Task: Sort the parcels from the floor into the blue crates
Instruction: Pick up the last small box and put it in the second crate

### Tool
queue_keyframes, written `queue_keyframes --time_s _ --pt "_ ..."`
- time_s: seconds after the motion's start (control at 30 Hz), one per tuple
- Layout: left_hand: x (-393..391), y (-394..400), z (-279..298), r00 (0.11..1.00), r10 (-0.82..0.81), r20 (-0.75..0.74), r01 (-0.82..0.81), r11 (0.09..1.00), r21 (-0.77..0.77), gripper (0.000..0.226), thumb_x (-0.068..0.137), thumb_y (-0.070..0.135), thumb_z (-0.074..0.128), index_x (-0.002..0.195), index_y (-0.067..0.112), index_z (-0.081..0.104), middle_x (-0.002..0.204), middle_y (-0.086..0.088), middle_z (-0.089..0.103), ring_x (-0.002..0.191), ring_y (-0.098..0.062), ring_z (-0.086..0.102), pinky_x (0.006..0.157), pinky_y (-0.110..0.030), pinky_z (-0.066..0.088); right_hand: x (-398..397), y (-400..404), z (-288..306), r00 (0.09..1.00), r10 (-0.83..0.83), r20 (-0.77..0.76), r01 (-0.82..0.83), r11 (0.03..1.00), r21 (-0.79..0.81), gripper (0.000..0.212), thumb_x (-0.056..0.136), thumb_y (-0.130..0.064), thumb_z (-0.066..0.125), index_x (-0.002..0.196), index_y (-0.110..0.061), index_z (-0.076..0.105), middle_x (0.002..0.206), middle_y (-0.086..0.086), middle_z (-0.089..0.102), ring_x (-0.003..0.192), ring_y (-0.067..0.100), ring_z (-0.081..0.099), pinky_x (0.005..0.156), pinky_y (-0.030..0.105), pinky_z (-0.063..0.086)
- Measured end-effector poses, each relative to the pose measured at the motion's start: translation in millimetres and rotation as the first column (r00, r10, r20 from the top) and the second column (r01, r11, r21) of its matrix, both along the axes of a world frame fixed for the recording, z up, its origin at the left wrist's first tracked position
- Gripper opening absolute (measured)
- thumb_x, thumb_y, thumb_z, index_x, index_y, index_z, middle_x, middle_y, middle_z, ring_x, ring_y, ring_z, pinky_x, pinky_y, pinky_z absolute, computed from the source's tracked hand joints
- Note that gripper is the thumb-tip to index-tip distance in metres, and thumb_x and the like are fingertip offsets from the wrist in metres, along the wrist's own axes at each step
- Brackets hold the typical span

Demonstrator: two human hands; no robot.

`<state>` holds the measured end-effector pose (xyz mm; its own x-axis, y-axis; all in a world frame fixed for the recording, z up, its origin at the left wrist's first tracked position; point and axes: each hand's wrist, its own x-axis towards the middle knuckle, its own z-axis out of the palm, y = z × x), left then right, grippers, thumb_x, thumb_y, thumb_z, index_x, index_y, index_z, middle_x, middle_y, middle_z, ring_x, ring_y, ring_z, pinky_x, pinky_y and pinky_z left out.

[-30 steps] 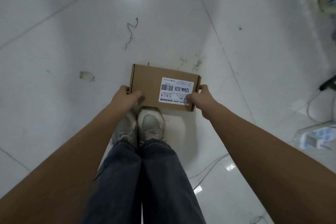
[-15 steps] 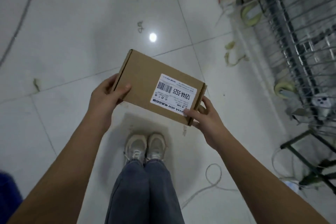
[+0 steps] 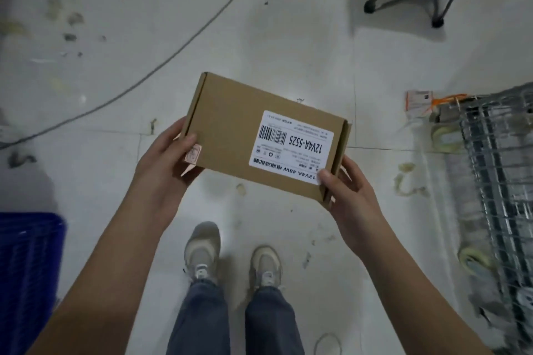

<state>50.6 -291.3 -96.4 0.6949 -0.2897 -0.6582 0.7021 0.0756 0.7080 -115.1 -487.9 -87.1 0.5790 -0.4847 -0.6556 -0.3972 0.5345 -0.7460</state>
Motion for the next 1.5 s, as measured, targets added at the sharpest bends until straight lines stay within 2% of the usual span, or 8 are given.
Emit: queue_keyframes --time_s 0.33,0.53,0.67,0.87,1.03,1.13,1.33,1.5 --pt "-9.7 108.7 45.8 0.968 0.236 0.09 -0.246 0.959 0.139 0.035 0.093 0.027 0.052 0.127 0.03 0.056 0.116 0.006 0.067 0.106 -0.012 0.062 0.088 -0.033 0.05 73.2 66.6 45.2 0.94 0.335 0.06 -0.334 0.942 -0.036 0.058 0.076 -0.019 0.064 0.133 -0.02 0.052 0.114 -0.003 0.071 0.104 0.014 0.068 0.081 0.028 0.055" --pt "8.4 181.7 133.4 0.921 0.307 0.238 -0.361 0.904 0.229 0.033 0.092 0.023 0.053 0.113 0.049 0.048 0.096 0.017 0.064 0.08 0.002 0.064 0.061 -0.01 0.051 155.8 128.0 125.1 0.876 0.459 0.148 -0.457 0.888 -0.048 0.049 0.078 -0.021 0.06 0.127 -0.021 0.057 0.115 0.0 0.07 0.108 0.017 0.066 0.083 0.03 0.052" --pt "12.0 236.3 199.6 0.878 0.382 0.29 -0.451 0.862 0.23 0.042 0.093 0.014 0.051 0.127 0.039 0.046 0.101 0.018 0.064 0.076 0.01 0.066 0.062 -0.01 0.054 210.5 195.5 189.0 0.829 0.533 0.17 -0.528 0.846 -0.077 0.042 0.089 -0.022 0.052 0.131 -0.02 0.055 0.12 0.003 0.067 0.118 0.022 0.059 0.095 0.037 0.047" --pt "0.4 328.2 283.2 0.734 0.588 0.339 -0.665 0.725 0.183 0.04 0.092 0.024 0.053 0.122 0.049 0.042 0.112 0.024 0.058 0.093 -0.013 0.065 0.071 -0.025 0.053 244.5 309.8 276.9 0.706 0.676 0.211 -0.658 0.736 -0.158 0.036 0.097 -0.02 0.044 0.131 -0.022 0.054 0.118 0.001 0.068 0.117 0.02 0.06 0.098 0.039 0.047" --pt "-28.6 410.7 333.0 0.645 0.67 0.367 -0.758 0.62 0.201 0.037 0.095 0.023 0.049 0.128 0.041 0.045 0.115 0.011 0.06 0.081 -0.006 0.065 0.069 -0.02 0.056 239.2 406.3 328.8 0.507 0.84 0.194 -0.793 0.542 -0.276 0.04 0.097 -0.018 0.047 0.135 -0.028 0.049 0.12 -0.009 0.067 0.114 0.01 0.06 0.097 0.033 0.047" --pt "-54.8 454.3 348.2 0.651 0.681 0.336 -0.759 0.602 0.25 0.04 0.096 0.025 0.048 0.135 0.032 0.044 0.121 0.009 0.057 0.082 -0.001 0.063 0.054 -0.006 0.049 233.5 454.8 345.0 0.476 0.866 0.153 -0.805 0.499 -0.321 0.037 0.092 -0.017 0.057 0.128 -0.022 0.053 0.117 -0.003 0.067 0.111 0.011 0.06 0.098 0.031 0.046" --pt "-88.6 530.2 351.0 0.68 0.676 0.284 -0.73 0.594 0.337 0.046 0.095 0.027 0.05 0.14 0.027 0.041 0.123 0.0 0.06 0.1 -0.018 0.064 0.08 -0.027 0.051 219.9 534.9 343.3 0.439 0.89 0.127 -0.838 0.456 -0.3 0.017 0.091 -0.012 0.058 0.105 -0.022 0.057 0.11 0.003 0.067 0.102 0.013 0.062 0.095 0.033 0.048" --pt "-96.6 571.2 343.8 0.62 0.745 0.244 -0.778 0.546 0.311 0.045 0.095 0.023 0.052 0.139 0.026 0.042 0.119 0.001 0.059 0.102 -0.018 0.06 0.076 -0.026 0.051 221.7 576.8 337.4 0.319 0.944 0.081 -0.881 0.327 -0.343 0.022 0.092 -0.012 0.057 0.112 -0.018 0.056 0.113 0.001 0.066 0.103 0.012 0.062 0.092 0.031 0.051"
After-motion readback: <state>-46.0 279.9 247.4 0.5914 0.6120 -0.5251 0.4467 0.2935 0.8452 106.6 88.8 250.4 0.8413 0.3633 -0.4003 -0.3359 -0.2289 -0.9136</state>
